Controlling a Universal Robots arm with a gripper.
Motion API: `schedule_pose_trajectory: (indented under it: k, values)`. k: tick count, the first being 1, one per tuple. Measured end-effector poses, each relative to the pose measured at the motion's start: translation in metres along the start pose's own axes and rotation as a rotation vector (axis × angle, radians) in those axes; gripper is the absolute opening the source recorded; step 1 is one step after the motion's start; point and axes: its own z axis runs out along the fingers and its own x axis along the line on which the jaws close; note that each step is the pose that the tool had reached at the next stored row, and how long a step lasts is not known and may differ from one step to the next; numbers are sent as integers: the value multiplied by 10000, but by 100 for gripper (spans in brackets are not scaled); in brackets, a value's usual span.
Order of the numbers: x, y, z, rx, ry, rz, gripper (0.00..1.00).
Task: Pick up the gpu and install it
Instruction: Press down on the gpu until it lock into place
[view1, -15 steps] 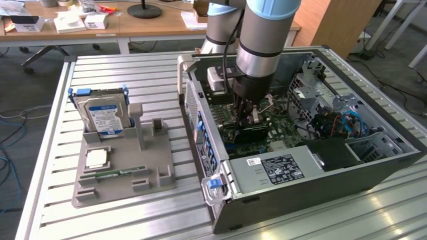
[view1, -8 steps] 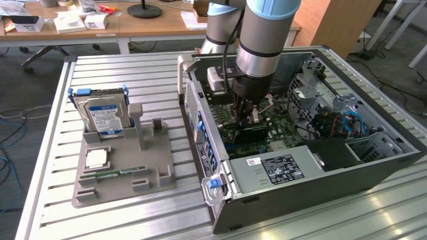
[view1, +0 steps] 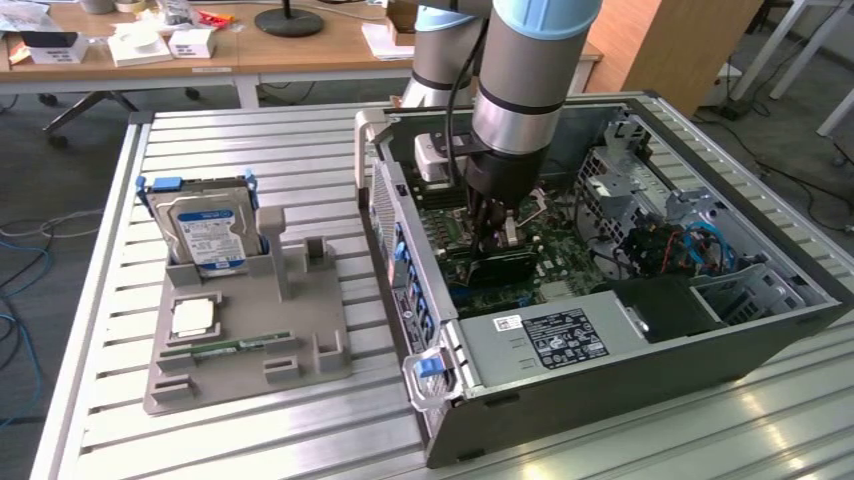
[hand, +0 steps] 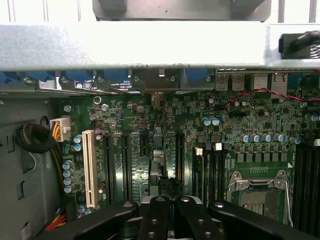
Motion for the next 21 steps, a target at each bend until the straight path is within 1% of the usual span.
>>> schedule_pose_trajectory:
  k: [2,4,6,15,17,21]
  values:
    - [0,0,-8,2,-6,0,10]
    - [-3,-1,-29,12,-27,2,10]
    - [-2,-2,-76,0,0,1,10]
    - [-6,-16,-208,-4,4,-1,10]
    - [-8,-19,-248,-6,5,1,10]
    - [-12,-29,-361,-9,5,3,10]
